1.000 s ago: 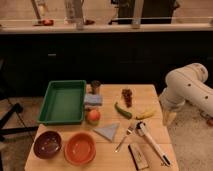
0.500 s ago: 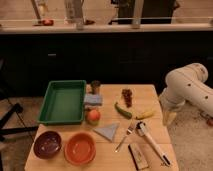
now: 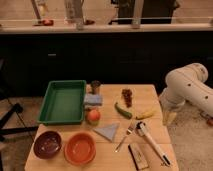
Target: Place brush in red bowl
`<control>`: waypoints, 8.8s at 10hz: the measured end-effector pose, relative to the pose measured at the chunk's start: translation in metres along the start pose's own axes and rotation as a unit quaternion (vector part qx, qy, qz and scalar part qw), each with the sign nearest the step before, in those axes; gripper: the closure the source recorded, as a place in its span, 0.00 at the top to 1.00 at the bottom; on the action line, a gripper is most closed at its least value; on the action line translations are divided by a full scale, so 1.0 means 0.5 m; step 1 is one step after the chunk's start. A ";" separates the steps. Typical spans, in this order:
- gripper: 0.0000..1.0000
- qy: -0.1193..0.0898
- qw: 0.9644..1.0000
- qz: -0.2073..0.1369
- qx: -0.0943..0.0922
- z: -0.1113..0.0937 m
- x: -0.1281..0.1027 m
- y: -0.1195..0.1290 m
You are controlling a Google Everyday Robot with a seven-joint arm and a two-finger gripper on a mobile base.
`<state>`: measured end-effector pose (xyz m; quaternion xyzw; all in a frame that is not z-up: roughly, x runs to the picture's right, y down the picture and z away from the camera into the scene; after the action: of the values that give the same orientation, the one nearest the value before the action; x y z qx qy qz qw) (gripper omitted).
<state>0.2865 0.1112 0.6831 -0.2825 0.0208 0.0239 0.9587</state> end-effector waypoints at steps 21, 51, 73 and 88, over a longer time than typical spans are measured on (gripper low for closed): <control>0.77 -0.065 0.986 0.154 -0.007 0.083 -0.036 0.116; 0.77 -0.084 0.982 0.163 -0.038 0.354 -0.031 0.196; 0.00 -0.126 0.988 0.092 0.016 0.220 -0.077 0.158; 0.00 -0.145 0.988 -0.035 0.043 0.128 -0.261 0.163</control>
<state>0.1534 0.2101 0.6999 -0.2353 -0.1276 0.0304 0.9630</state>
